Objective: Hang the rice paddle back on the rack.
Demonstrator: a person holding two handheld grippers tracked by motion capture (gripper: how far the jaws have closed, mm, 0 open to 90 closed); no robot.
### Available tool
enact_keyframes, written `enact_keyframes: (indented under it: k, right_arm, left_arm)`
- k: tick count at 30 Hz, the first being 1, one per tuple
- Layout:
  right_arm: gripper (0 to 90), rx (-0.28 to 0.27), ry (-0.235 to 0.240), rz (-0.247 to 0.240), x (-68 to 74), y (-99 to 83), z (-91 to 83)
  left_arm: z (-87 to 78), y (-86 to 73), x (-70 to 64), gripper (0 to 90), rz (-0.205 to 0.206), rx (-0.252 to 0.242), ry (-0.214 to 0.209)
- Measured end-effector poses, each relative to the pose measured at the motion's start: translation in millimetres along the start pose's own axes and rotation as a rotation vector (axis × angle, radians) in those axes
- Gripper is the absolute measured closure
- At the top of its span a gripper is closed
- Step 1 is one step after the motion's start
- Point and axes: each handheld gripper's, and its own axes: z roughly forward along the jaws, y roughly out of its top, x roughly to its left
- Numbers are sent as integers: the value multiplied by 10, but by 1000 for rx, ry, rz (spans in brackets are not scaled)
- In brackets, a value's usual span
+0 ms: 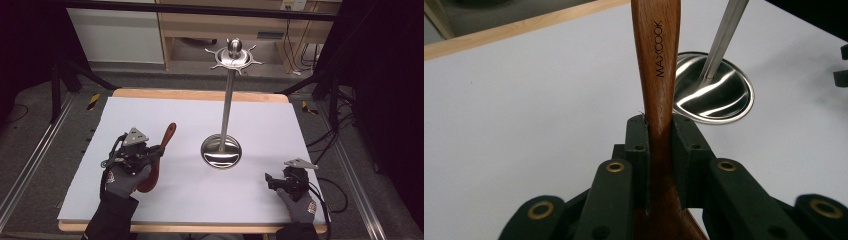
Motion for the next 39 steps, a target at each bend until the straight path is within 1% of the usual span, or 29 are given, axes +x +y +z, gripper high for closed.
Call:
enact_keyframes:
  k: [3,6,7,8,9,10,12,13,14,15,16,21,23,26,27,31,34,35,39]
  right_arm:
    - [133,-1,3,1,0,2,-1]
    - [133,-5,3,-1,1,4,-3]
    - [133,-6,3,-1,1,4,-4]
    - [133,-7,3,-1,2,4,-4]
    - [133,-7,3,-1,2,4,-4]
    - [133,-8,3,-3,3,5,-5]
    - [133,-7,-2,-3,6,6,-4]
    - [133,-7,-2,-3,6,6,-4]
    - [133,-7,-3,-11,2,7,-3]
    - [133,-6,-3,-11,4,7,-2]
    - [133,-6,-3,-11,5,7,-1]
    - [133,-5,1,-10,3,8,-1]
    - [133,-6,-5,-13,4,8,6]
    - [133,-4,0,-9,4,9,4]
    - [133,-3,1,2,10,8,4]
    - [133,-5,0,-4,5,9,3]
    - [133,-7,2,-4,3,9,1]
    - [133,-5,2,4,9,8,2]
    - [133,-6,3,-3,3,10,7]
  left_arm:
    - [-20,9,-11,783,-3,-28,8]
    - [-52,27,-18,783,-11,-67,6]
    - [-52,27,-18,783,-11,-67,6]
    - [-68,42,-16,783,-19,-85,4]
    - [-68,42,-16,783,-19,-85,4]
    - [-88,62,-15,783,-21,-104,3]
    - [-111,85,-12,783,-23,-119,-1]
    - [-111,85,-12,782,-23,-119,-1]
    - [-126,106,-14,783,-25,-135,-6]
    - [-126,106,-14,783,-25,-135,-6]
    - [-139,126,-13,782,-31,-148,-11]
    - [-156,158,-8,782,-36,-164,-21]
    - [-163,172,-11,783,-38,-171,-23]
    - [-182,206,-23,782,-35,-185,-27]
    - [-188,216,-27,782,-34,-189,-27]
    - [-218,277,-55,782,-22,-200,-33]
    - [-255,331,-75,782,-18,-220,-36]
    - [-261,347,-80,782,-18,-224,-38]
    - [-281,394,-95,782,-15,-235,-39]
